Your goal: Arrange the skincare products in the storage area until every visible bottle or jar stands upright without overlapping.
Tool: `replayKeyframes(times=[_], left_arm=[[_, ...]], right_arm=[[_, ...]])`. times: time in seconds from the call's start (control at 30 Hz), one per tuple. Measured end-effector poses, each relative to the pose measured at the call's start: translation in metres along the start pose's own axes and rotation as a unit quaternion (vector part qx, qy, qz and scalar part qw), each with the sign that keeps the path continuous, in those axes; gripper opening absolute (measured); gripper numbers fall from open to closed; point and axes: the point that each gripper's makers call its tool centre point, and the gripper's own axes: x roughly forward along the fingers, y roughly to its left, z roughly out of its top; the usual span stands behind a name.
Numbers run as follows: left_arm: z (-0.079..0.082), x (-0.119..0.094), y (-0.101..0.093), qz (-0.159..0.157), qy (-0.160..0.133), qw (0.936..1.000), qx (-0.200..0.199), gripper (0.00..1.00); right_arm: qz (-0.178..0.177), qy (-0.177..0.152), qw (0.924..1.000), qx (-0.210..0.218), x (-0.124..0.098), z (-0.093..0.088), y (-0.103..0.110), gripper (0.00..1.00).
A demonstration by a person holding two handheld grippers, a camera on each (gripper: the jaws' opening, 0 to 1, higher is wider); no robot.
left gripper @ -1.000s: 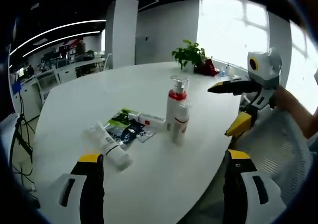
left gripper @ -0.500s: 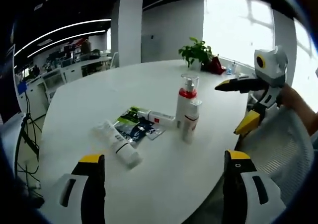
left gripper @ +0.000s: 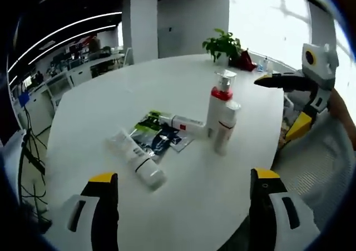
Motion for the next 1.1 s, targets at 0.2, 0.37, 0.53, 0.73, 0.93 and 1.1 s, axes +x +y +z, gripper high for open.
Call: replayKeyframes(times=[0.2,0.37,0.53,0.73,0.93,1.1], left_arm=[[0.005,0.026,0.022,0.025,0.017,0.9993,-0.023,0.9],[-0.001,0.053,0.034,0.02,0.048,0.9966,-0.064,0.86],[-0.002,0.071,0.051,0.05,0.051,0.9928,-0.095,0.8],[-0.004,0.089,0.061,0.056,0.059,0.9897,-0.118,0.66],[-0.015,0.101,0.066,0.062,0.085,0.9879,-0.115,0.63],[-0.021,0.109,0.07,0.067,0.098,0.9872,-0.106,0.58]], right_arm=[[-0.001,0.001,0.9999,-0.01,0.0,0.0,0.001,0.99],[-0.002,0.002,0.9999,-0.013,0.001,-0.001,-0.001,0.99],[0.003,0.009,0.9998,-0.018,0.002,-0.003,0.001,0.99],[0.001,0.006,0.9998,-0.017,0.001,-0.001,0.0,0.99],[0.001,0.01,0.9998,-0.017,0.002,-0.003,0.0,0.99],[0.001,0.009,0.9999,-0.014,0.002,-0.002,-0.002,0.99]])
